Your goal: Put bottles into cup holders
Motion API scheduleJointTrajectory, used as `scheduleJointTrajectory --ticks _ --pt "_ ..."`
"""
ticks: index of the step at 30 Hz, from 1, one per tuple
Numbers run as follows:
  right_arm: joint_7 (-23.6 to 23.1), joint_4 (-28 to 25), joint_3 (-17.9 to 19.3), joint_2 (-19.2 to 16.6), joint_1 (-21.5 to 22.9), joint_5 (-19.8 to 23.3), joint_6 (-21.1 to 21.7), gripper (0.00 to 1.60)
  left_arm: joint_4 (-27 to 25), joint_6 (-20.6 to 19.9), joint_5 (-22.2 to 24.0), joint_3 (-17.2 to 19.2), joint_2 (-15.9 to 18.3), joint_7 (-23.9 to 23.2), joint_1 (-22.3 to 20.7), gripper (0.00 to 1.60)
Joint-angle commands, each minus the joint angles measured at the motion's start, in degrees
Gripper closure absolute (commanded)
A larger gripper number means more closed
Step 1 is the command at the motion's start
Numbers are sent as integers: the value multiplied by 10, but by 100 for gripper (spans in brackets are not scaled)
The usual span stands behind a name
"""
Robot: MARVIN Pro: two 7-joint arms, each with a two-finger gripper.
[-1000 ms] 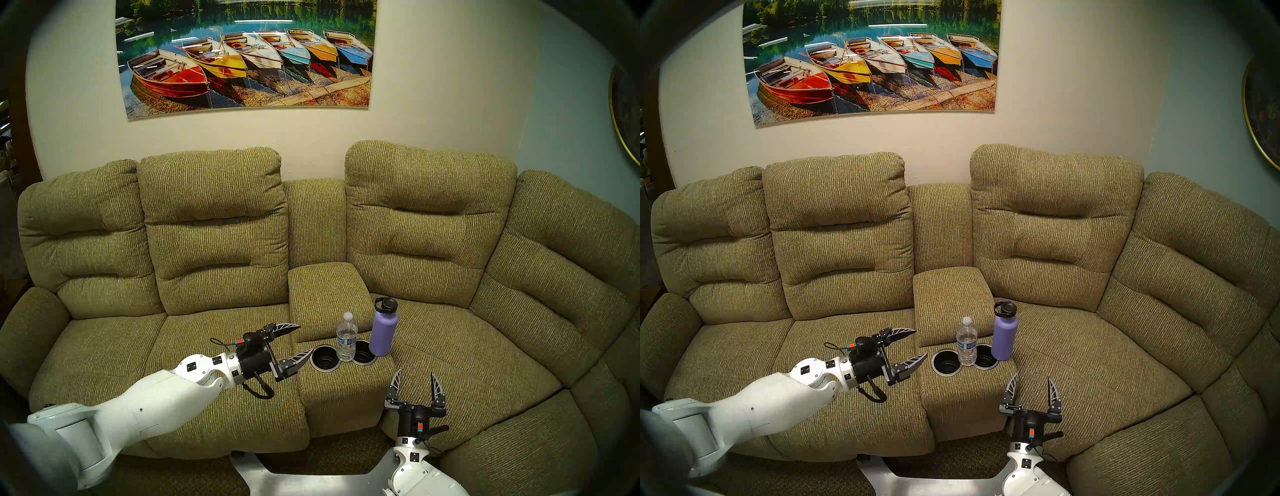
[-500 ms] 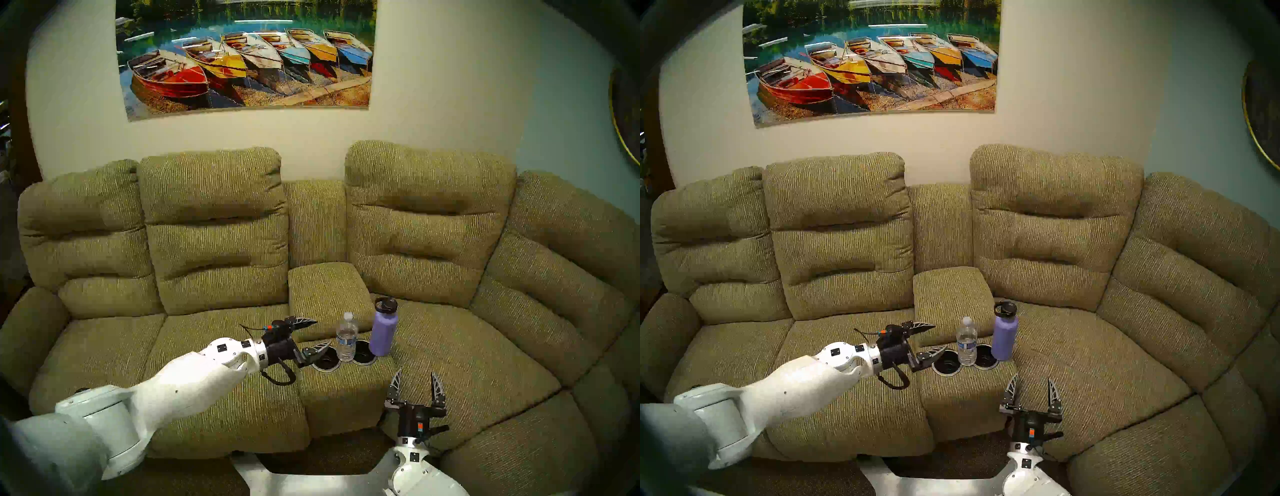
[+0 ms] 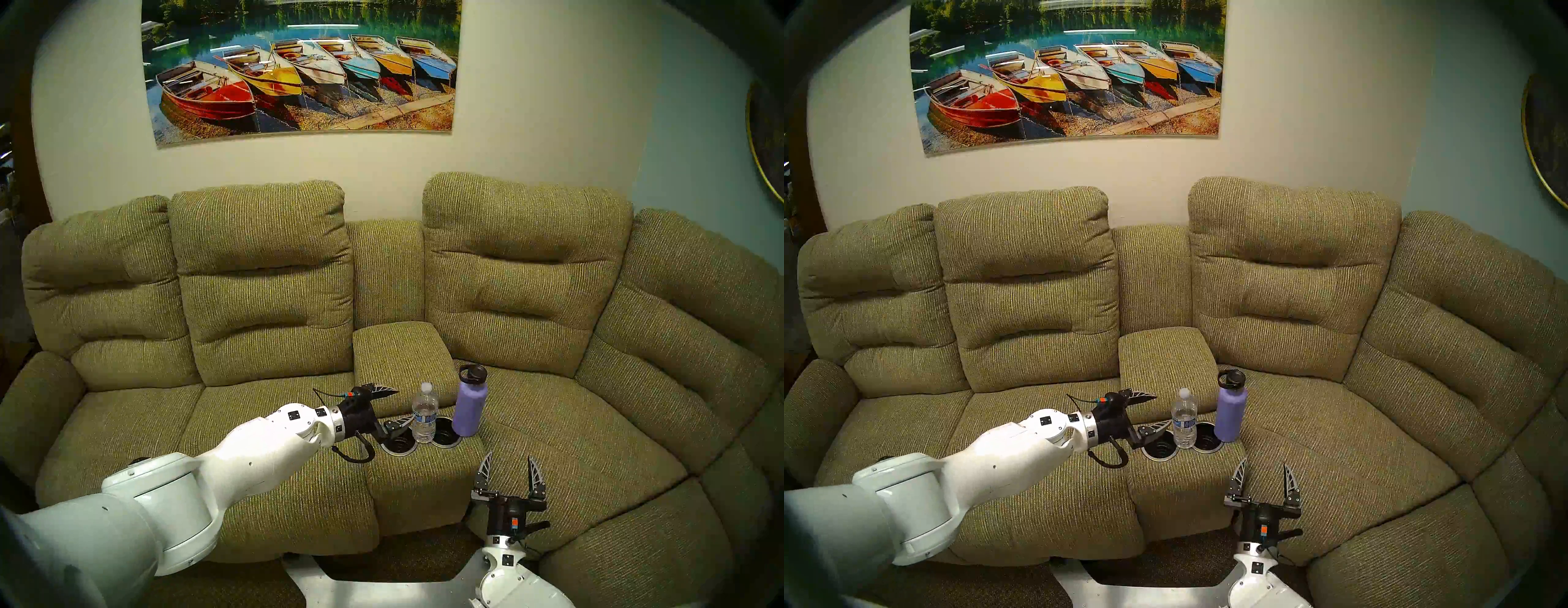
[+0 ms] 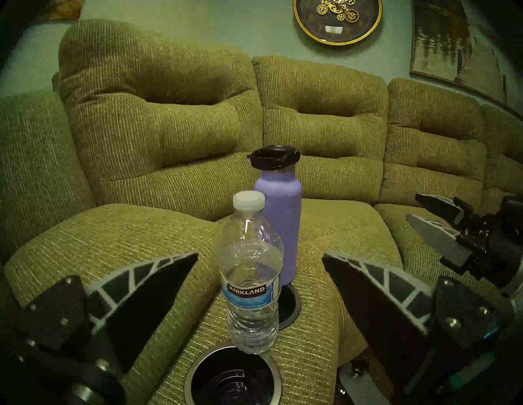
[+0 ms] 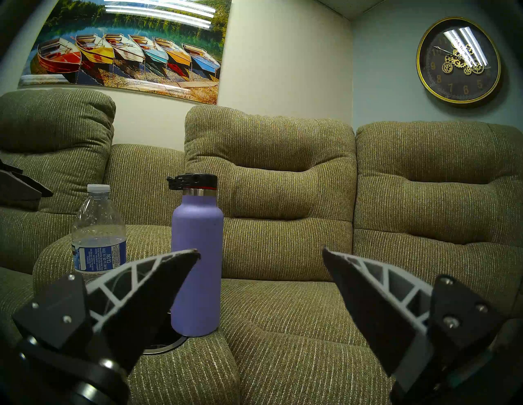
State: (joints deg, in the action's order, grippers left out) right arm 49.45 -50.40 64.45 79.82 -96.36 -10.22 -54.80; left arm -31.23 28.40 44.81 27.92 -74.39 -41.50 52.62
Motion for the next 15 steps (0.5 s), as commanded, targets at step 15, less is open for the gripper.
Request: scheduleJointTrajectory --ticks 15 --pt "0 -2 0 1 2 0 -1 0 96 6 -15 9 -111 2 -83 0"
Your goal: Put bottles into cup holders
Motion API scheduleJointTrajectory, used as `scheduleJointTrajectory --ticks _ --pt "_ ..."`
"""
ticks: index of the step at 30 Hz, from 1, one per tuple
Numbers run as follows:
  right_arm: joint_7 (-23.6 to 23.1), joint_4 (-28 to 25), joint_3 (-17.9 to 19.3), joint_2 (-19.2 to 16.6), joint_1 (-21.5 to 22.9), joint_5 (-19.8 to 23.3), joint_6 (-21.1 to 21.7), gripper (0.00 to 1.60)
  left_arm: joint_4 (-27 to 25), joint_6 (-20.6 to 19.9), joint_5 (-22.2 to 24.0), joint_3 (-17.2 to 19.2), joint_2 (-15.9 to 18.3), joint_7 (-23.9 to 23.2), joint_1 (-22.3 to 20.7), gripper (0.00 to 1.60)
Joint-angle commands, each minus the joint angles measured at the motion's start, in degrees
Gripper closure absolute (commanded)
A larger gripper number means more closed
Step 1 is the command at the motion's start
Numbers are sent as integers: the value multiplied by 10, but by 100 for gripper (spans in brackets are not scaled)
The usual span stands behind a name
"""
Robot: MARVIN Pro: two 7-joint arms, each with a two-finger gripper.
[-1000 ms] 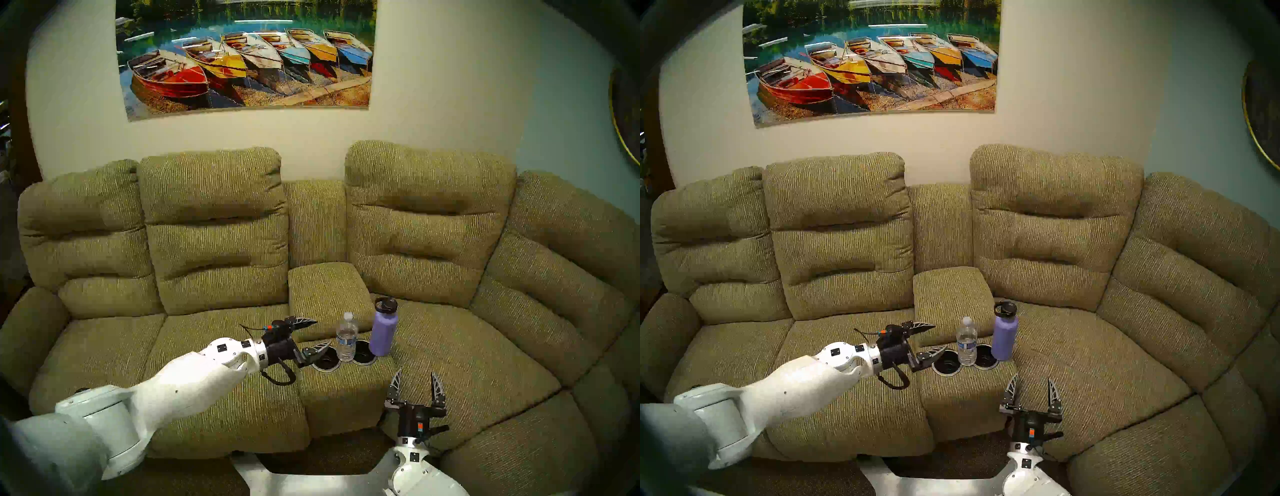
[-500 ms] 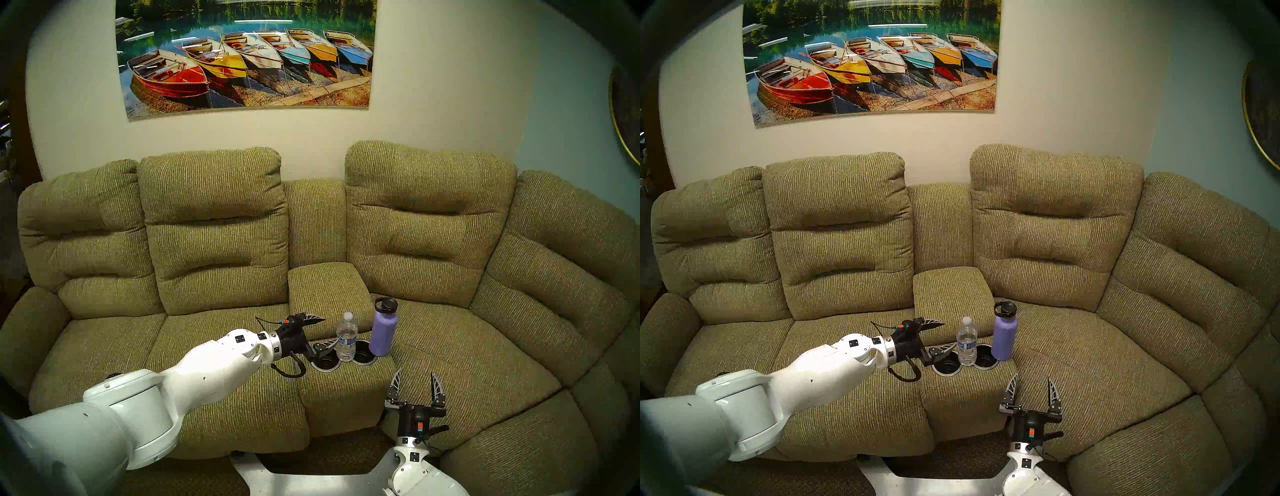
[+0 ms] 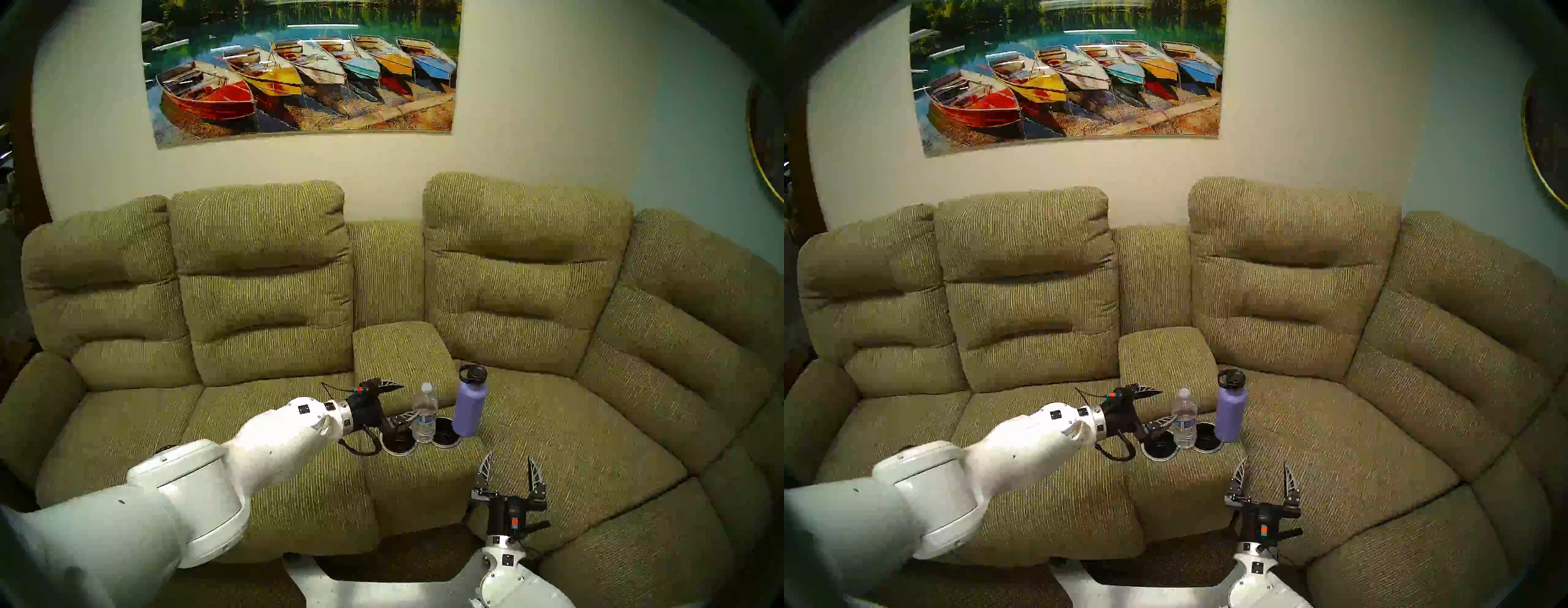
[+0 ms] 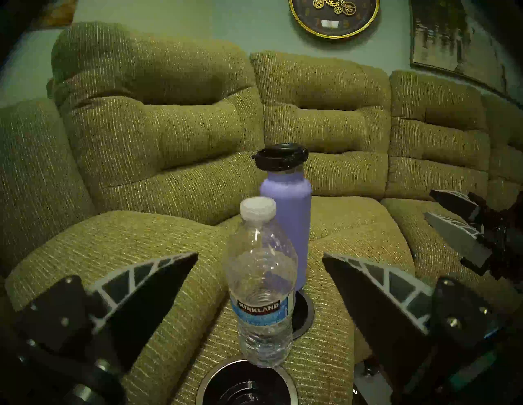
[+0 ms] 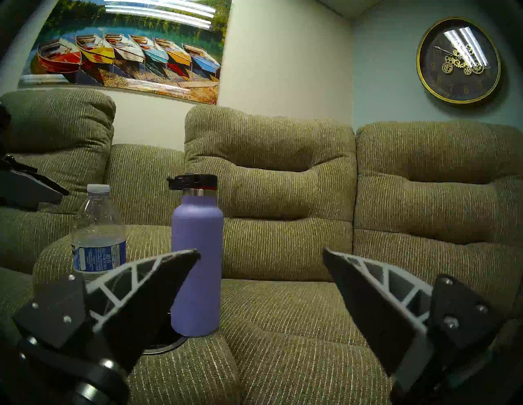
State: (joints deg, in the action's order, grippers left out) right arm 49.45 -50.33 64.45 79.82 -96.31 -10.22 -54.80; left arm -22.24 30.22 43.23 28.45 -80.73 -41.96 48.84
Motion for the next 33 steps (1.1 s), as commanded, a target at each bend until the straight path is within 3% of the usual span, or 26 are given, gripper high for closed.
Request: scheduleJointTrajectory --ticks 1,12,33 --pt "0 -3 0 1 1 0 -1 0 6 -12 1 4 -48 7 -45 0" --pt "0 -1 0 1 2 0 -1 0 44 -45 -6 3 -92 31 -61 0" --pt "0 2 -1 2 3 0 -1 0 101 -86 -15 3 -118 65 -60 0"
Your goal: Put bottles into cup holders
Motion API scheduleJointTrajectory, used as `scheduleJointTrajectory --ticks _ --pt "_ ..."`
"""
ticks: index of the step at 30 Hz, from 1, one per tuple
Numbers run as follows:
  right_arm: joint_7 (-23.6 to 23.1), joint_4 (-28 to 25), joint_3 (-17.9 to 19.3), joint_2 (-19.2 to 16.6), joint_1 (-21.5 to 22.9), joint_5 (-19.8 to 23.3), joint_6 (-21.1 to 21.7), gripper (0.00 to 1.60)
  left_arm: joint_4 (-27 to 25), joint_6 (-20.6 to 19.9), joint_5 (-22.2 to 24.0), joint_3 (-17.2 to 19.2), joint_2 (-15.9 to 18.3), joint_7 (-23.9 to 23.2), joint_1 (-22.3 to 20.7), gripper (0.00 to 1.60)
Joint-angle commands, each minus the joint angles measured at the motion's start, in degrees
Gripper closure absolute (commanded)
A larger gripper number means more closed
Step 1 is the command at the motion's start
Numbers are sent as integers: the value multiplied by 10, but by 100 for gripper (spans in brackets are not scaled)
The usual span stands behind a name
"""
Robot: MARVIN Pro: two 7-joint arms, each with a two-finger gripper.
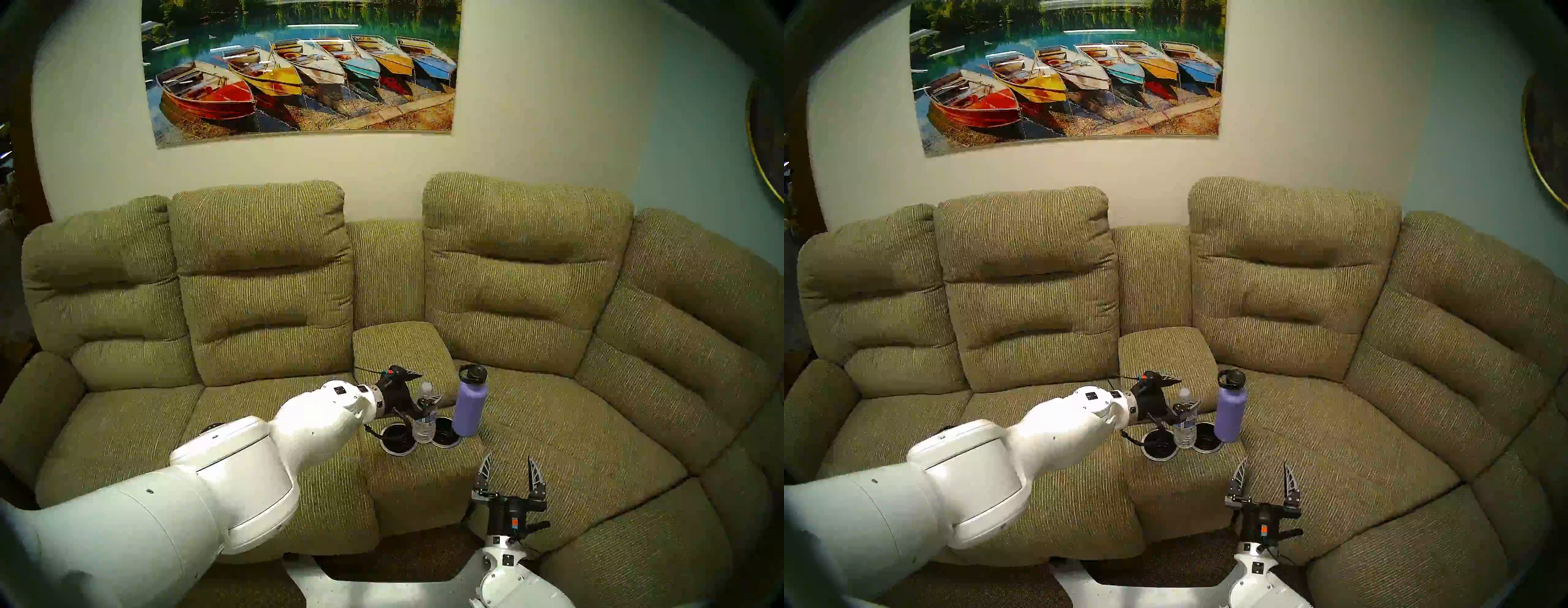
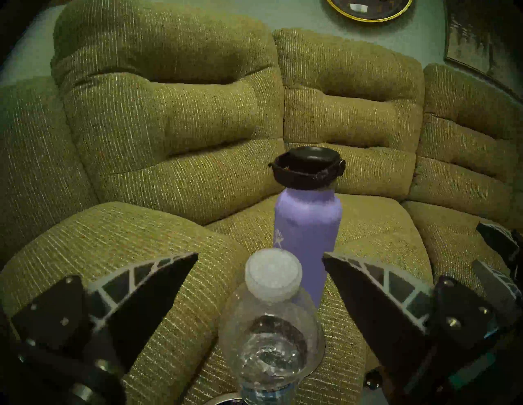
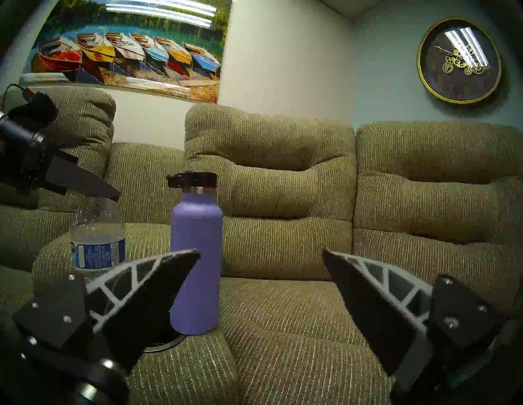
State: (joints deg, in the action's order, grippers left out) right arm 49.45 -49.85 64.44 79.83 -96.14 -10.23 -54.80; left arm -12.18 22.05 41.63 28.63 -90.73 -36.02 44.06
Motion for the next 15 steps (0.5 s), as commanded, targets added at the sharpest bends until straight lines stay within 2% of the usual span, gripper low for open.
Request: scheduleJointTrajectory --ticks 1,3,5,9,10,11,15 --pt "0 -3 0 2 2 0 -1 0 3 -6 1 2 -19 7 -13 0" --pt "0 -2 0 2 2 0 -1 0 6 -9 2 3 -20 9 -12 0" --pt "0 -2 0 2 2 0 -1 0 10 -13 1 3 -21 12 -13 11" --pt "0 -1 -1 2 2 0 -1 0 16 -19 2 5 -24 16 -13 7" --pt "0 -1 -1 2 2 0 -1 0 17 -21 2 5 -24 17 -13 19" --pt "0 -1 -1 2 2 0 -1 0 18 -22 1 5 -25 18 -13 23" --pt "0 -1 -1 2 3 0 -1 0 21 -28 2 7 -28 21 -13 25"
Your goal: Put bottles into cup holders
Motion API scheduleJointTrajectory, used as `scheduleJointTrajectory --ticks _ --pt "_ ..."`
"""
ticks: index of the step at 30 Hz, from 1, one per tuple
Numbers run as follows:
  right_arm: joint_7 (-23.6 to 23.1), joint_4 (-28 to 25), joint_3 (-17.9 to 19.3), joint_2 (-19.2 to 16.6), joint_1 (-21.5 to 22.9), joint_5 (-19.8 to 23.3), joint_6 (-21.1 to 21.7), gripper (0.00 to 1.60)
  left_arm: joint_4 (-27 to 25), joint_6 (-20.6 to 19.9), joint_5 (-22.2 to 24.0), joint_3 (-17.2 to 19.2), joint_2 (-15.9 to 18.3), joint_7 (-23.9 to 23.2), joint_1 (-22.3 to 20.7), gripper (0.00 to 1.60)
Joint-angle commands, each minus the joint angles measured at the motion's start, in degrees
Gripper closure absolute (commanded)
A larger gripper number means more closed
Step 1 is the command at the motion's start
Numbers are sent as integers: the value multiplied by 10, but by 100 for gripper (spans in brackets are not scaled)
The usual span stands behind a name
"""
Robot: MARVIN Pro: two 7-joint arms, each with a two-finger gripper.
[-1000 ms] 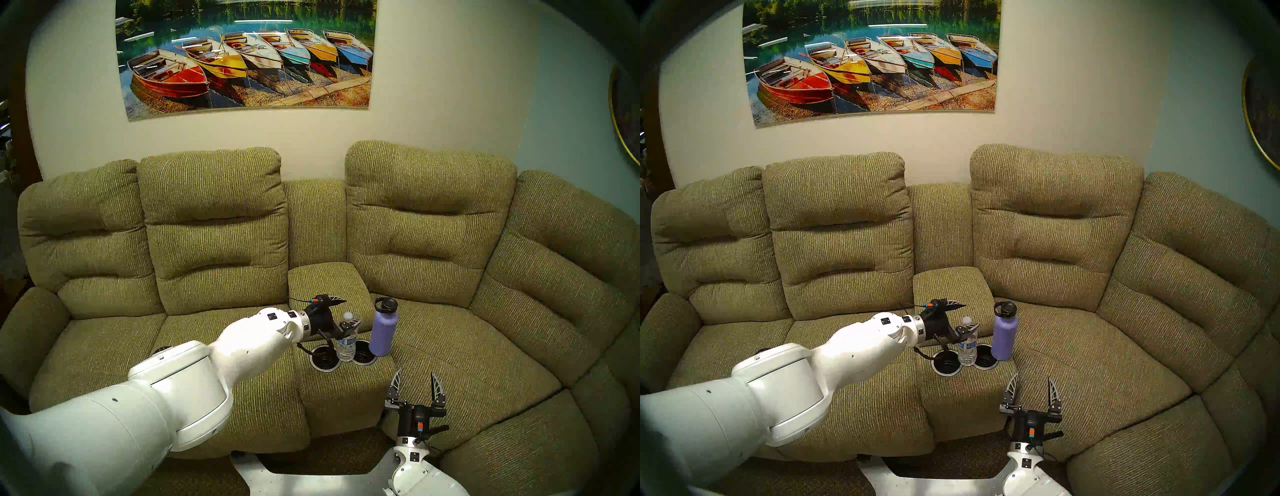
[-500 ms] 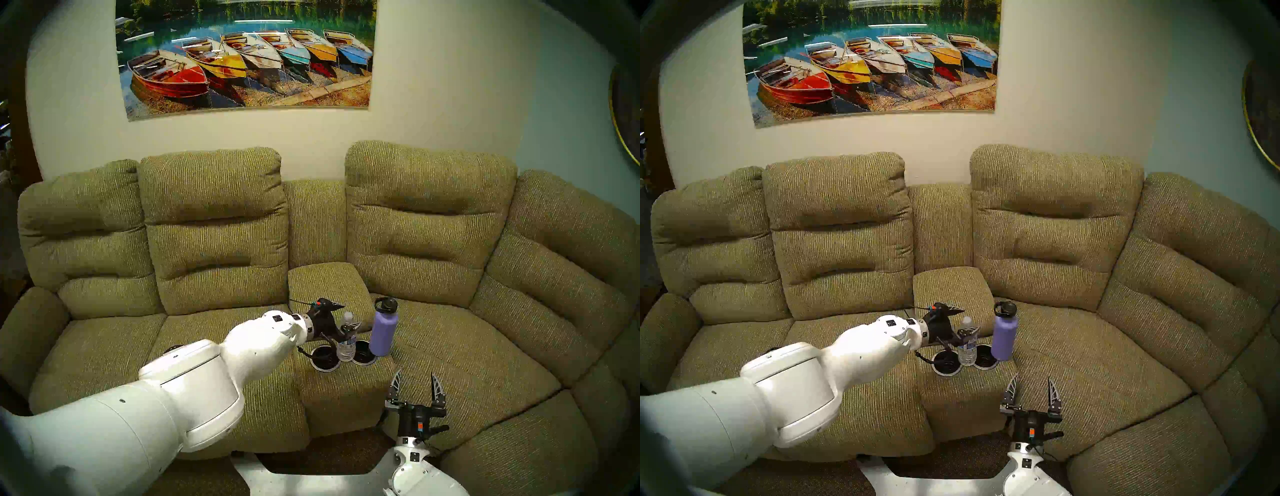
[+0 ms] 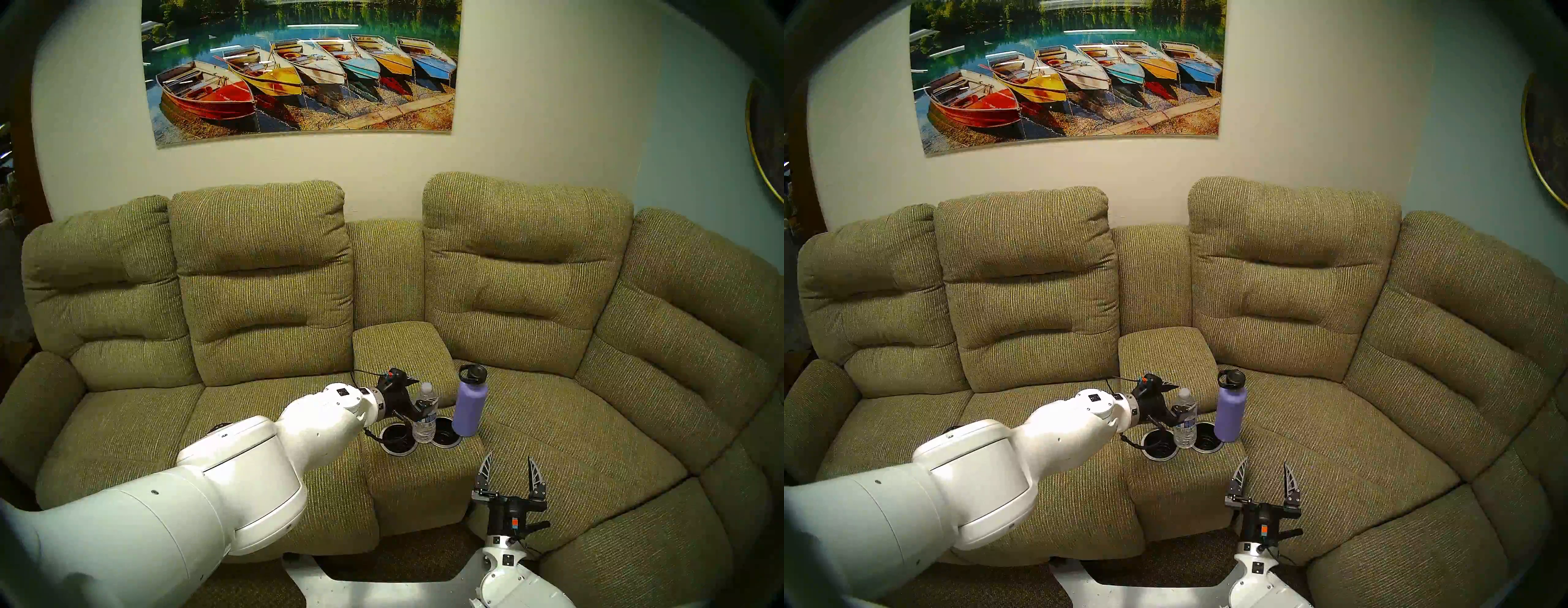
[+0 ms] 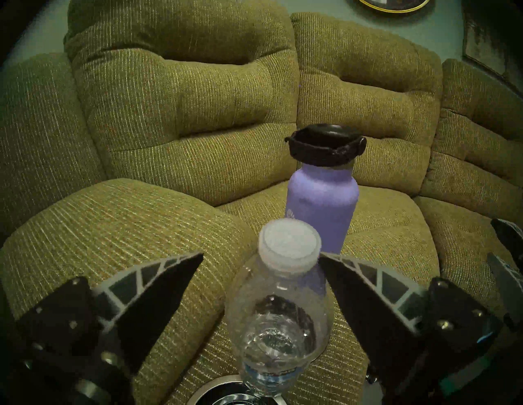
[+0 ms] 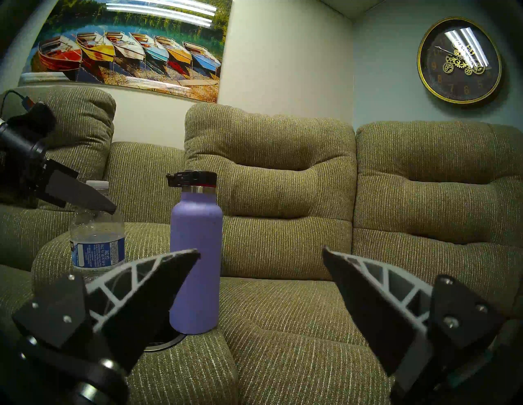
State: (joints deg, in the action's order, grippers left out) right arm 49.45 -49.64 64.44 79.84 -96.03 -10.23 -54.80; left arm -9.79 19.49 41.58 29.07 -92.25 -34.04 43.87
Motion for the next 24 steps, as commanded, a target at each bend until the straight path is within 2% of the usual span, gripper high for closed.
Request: scheduleJointTrajectory --ticks 1,3,6,7,8,11,13,14,18,24 --pt "0 -3 -1 2 2 0 -1 0 -3 -4 3 3 -14 2 -11 25" --pt "0 -3 -1 2 2 0 -1 0 -2 -7 3 4 -14 3 -12 26" --pt "0 -2 -1 2 2 0 -1 0 -2 -11 4 6 -16 5 -13 59" --pt "0 -2 -1 2 2 0 -1 0 -2 -12 5 7 -16 6 -13 62" --pt "0 -2 -1 2 2 0 -1 0 -2 -13 5 7 -16 6 -13 83" --pt "0 -2 -1 2 2 0 -1 0 1 -15 5 8 -13 6 -11 107" --pt "0 -2 -1 2 2 0 -1 0 3 -15 5 9 -8 6 -8 128" --pt "0 -2 -1 2 3 0 -2 0 3 -14 5 9 -5 4 -7 157" --pt "0 -2 -1 3 3 0 -2 0 8 -9 2 7 12 -5 -3 160" --pt "1 -3 -1 3 3 0 -2 0 9 12 0 4 39 -44 -3 160"
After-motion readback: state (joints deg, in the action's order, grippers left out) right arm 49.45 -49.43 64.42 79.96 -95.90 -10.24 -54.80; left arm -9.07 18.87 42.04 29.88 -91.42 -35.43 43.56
